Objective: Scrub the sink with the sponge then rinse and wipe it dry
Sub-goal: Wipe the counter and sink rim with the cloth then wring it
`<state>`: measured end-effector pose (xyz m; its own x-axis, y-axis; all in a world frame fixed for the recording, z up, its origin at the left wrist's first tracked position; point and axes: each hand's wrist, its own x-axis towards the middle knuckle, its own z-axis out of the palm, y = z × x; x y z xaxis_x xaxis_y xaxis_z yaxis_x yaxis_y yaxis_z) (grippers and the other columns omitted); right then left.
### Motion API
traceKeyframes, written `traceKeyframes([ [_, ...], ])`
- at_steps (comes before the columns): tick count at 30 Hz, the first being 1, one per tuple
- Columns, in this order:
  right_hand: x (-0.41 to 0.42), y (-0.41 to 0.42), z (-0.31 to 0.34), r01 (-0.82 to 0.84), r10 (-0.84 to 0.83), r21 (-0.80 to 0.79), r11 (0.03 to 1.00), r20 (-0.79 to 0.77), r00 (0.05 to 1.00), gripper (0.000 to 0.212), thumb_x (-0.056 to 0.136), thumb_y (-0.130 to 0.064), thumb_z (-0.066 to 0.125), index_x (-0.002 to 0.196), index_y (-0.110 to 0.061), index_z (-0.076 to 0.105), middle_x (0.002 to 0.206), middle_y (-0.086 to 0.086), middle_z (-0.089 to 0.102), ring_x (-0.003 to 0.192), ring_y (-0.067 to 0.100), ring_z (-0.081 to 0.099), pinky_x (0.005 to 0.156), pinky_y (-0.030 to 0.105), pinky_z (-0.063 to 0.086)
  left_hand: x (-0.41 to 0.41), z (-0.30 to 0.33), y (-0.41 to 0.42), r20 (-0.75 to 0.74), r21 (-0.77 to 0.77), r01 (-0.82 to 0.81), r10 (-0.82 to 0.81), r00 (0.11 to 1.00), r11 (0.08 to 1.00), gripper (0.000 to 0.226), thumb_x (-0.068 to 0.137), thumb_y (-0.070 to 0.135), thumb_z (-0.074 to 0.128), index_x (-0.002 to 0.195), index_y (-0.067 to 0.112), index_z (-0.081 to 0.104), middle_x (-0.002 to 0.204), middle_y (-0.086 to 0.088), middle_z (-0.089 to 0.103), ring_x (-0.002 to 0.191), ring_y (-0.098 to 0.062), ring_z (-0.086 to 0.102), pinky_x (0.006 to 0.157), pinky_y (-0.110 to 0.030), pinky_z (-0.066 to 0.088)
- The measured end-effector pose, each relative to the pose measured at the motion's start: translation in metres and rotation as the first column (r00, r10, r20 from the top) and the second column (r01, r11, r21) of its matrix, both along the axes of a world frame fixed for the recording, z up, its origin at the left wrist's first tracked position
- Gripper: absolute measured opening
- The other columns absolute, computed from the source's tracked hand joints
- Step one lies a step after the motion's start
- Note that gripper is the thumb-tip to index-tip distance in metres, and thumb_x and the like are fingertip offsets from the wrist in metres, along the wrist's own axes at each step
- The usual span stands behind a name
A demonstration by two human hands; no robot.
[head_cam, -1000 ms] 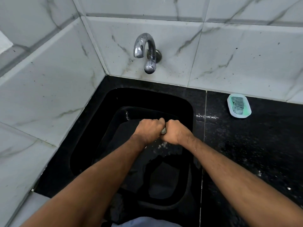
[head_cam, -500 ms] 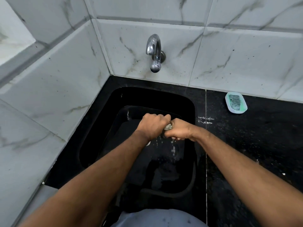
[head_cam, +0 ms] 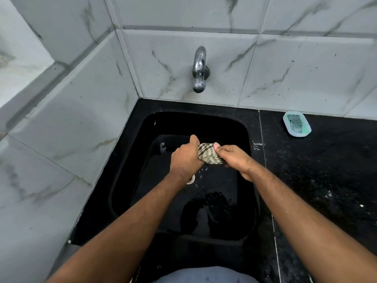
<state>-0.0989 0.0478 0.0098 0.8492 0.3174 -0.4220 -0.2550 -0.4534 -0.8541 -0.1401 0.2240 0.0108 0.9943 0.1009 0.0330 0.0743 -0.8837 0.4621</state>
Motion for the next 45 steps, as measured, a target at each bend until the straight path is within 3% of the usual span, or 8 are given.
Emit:
traceKeyframes([
  [4, 0.003, 0.002, 0.002, 0.133, -0.149, 0.185, 0.974, 0.075, 0.986, 0.021, 0.095, -0.031, 0.064, 0.107, -0.014, 0.07, 0.101, 0.006, 0.076, 0.099, 0.021, 0.072, 0.098, 0.043, 0.053, 0.003, -0.002, 0.009, -0.219, -0.374, 0.072, -0.163, 0.962, 0.925, 0.069, 0.061, 0.049, 0.09, 0.106, 0.025, 0.043, 0.089, 0.008, 0.069, 0.082, -0.011, 0.068, 0.073, -0.035, 0.055],
  [7, -0.001, 0.002, 0.006, 0.138, -0.163, 0.125, 0.982, 0.215, 0.963, 0.013, 0.097, -0.026, 0.062, 0.106, -0.018, 0.067, 0.1, 0.004, 0.074, 0.098, 0.021, 0.07, 0.094, 0.041, 0.055, -0.001, 0.0, 0.007, -0.234, -0.811, -0.009, -0.311, 0.921, 0.584, 0.061, 0.068, 0.038, 0.091, 0.112, 0.021, 0.052, 0.1, -0.002, 0.072, 0.092, -0.022, 0.071, 0.077, -0.041, 0.058],
  [13, -0.014, -0.005, 0.01, 0.206, -0.192, 0.001, 0.978, 0.377, 0.906, 0.018, 0.095, -0.022, 0.062, 0.113, -0.026, 0.067, 0.098, -0.008, 0.073, 0.093, 0.011, 0.069, 0.091, 0.039, 0.055, -0.004, 0.003, -0.002, -0.292, -0.922, -0.154, -0.377, 0.879, 0.356, 0.03, 0.102, 0.044, 0.052, 0.117, 0.019, 0.053, 0.105, -0.011, 0.075, 0.076, -0.033, 0.074, 0.044, -0.028, 0.048],
  [21, -0.016, -0.022, 0.014, 0.295, -0.128, -0.258, 0.92, 0.515, 0.848, 0.023, 0.089, -0.024, 0.069, 0.112, -0.021, 0.071, 0.108, -0.001, 0.058, 0.099, 0.011, 0.059, 0.09, 0.019, 0.043, 0.013, -0.009, -0.014, -0.108, -0.712, 0.079, -0.221, 0.969, 0.697, 0.006, 0.089, 0.039, 0.068, 0.091, 0.033, 0.068, 0.097, 0.001, 0.071, 0.089, -0.017, 0.068, 0.084, -0.038, 0.057],
  [29, -0.012, -0.052, 0.019, 0.33, -0.105, -0.345, 0.879, 0.536, 0.838, 0.019, 0.097, -0.028, 0.056, 0.11, -0.017, 0.065, 0.104, -0.001, 0.059, 0.098, 0.017, 0.058, 0.088, 0.034, 0.05, 0.001, 0.005, -0.041, 0.048, -0.34, 0.118, -0.108, 0.993, 0.933, 0.04, 0.081, 0.067, 0.065, 0.096, 0.031, 0.061, 0.069, 0.009, 0.065, 0.061, -0.007, 0.06, 0.056, -0.031, 0.05],
  [33, -0.016, -0.078, 0.012, 0.419, -0.249, -0.259, 0.87, 0.502, 0.828, 0.015, 0.098, -0.028, 0.054, 0.107, -0.018, 0.061, 0.09, -0.005, 0.065, 0.087, 0.017, 0.062, 0.076, 0.03, 0.047, -0.002, 0.0, -0.059, -0.133, -0.843, -0.093, -0.037, 0.99, 0.53, 0.035, 0.079, 0.024, 0.085, 0.105, 0.01, 0.068, 0.096, -0.009, 0.076, 0.095, -0.028, 0.073, 0.081, -0.035, 0.059],
  [37, -0.018, -0.103, 0.009, 0.499, -0.386, -0.123, 0.858, 0.486, 0.784, 0.022, 0.095, -0.033, 0.059, 0.113, -0.023, 0.055, 0.081, -0.007, 0.068, 0.073, 0.01, 0.062, 0.068, 0.026, 0.045, -0.006, -0.001, -0.091, -0.312, -0.942, -0.327, 0.161, 0.936, 0.075, 0.041, 0.085, 0.015, 0.079, 0.115, 0.006, 0.054, 0.112, -0.019, 0.072, 0.102, -0.033, 0.071, 0.087, -0.042, 0.059],
  [45, -0.018, -0.146, -0.004, 0.477, -0.404, -0.012, 0.879, 0.512, 0.758, 0.008, 0.095, -0.017, 0.059, 0.095, -0.025, 0.06, 0.083, -0.015, 0.065, 0.073, -0.007, 0.058, 0.066, 0.01, 0.043, 0.005, -0.008, -0.152, -0.334, -0.934, -0.357, 0.282, 0.899, 0.032, 0.024, 0.091, 0.014, 0.073, 0.1, 0.017, 0.051, 0.101, -0.013, 0.069, 0.089, -0.025, 0.068, 0.083, -0.046, 0.058],
])
